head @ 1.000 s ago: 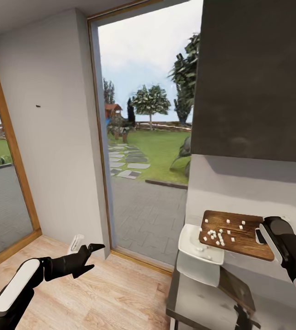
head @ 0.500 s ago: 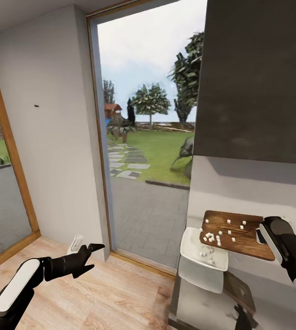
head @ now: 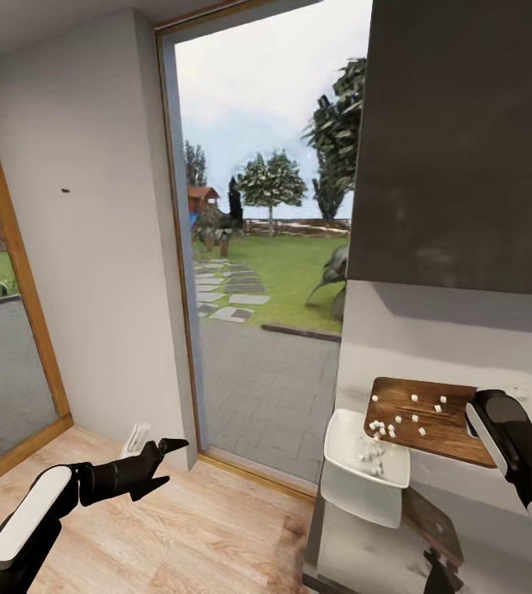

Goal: In the kitchen, take the Vidalia onion out of the sink, dice it on the chopping board with the paring knife, put the diced onion into the bowl on the countertop, then place both the paring knife and the chopping board into the sink.

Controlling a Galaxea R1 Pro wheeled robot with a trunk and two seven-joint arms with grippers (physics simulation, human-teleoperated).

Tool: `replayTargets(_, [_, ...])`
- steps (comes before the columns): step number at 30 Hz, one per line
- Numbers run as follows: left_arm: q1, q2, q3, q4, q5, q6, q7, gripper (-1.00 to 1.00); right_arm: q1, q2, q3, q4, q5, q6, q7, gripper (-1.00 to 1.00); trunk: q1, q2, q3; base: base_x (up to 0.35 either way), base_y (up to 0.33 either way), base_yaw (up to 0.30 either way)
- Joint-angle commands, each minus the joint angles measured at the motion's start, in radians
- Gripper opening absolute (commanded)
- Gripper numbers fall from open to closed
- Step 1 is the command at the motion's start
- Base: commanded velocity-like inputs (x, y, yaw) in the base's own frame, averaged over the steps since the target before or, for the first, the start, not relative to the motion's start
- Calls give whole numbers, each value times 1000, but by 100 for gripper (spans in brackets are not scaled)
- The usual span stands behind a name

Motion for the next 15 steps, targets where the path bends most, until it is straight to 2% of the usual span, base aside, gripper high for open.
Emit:
replayTargets(1, [0, 1, -1, -1, 11, 0, 9, 100, 0, -1, 4, 0, -10, 3, -11, -100, 0, -1, -1, 0, 0, 0])
replayTargets(15, [0, 1, -1, -1, 11, 0, 9, 100, 0, 8, 4, -2, -10, 2, -14, -100, 0, -1, -1, 0, 12, 0])
